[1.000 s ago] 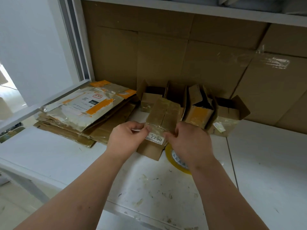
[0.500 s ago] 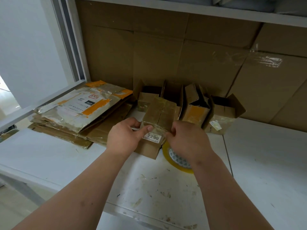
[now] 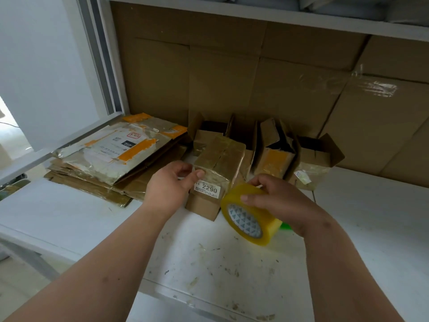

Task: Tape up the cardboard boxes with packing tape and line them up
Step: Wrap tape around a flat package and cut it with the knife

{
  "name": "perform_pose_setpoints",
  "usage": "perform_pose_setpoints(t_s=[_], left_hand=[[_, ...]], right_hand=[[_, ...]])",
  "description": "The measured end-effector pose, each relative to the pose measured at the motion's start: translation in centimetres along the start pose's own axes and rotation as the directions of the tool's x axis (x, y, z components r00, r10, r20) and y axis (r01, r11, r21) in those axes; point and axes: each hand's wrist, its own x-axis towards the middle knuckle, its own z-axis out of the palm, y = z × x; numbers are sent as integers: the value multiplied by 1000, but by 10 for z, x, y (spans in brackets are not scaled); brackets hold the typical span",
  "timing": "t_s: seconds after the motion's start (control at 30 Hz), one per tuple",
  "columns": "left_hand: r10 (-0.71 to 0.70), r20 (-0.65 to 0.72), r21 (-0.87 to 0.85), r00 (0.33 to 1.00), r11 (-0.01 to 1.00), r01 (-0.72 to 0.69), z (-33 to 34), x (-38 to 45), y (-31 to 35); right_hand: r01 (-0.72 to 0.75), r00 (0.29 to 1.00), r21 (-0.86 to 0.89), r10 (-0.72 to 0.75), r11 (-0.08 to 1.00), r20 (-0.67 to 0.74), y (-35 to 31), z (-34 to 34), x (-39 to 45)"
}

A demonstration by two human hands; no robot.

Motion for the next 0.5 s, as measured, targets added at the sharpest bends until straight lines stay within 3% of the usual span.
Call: perform_pose_setpoints(t_s=[0.13,0.23,0.33,0.5], left_hand=[[16,-51,19,999,1000,-15,-2,-5,3],[151,-76,147,986,979,-139,-1,-10,9],[217,-66,235,974,952,-196,3,-14,20],[110,45,380,993,917,-118,3,-11,36]], right_hand=[[28,996,269,-49,963,69,10,12,-1],[17,989,473,-83,881,120,18,23,0],[32,987,533,-110,846,115,24,31,3],[64,975,551,-171,832,144,32,38,8]])
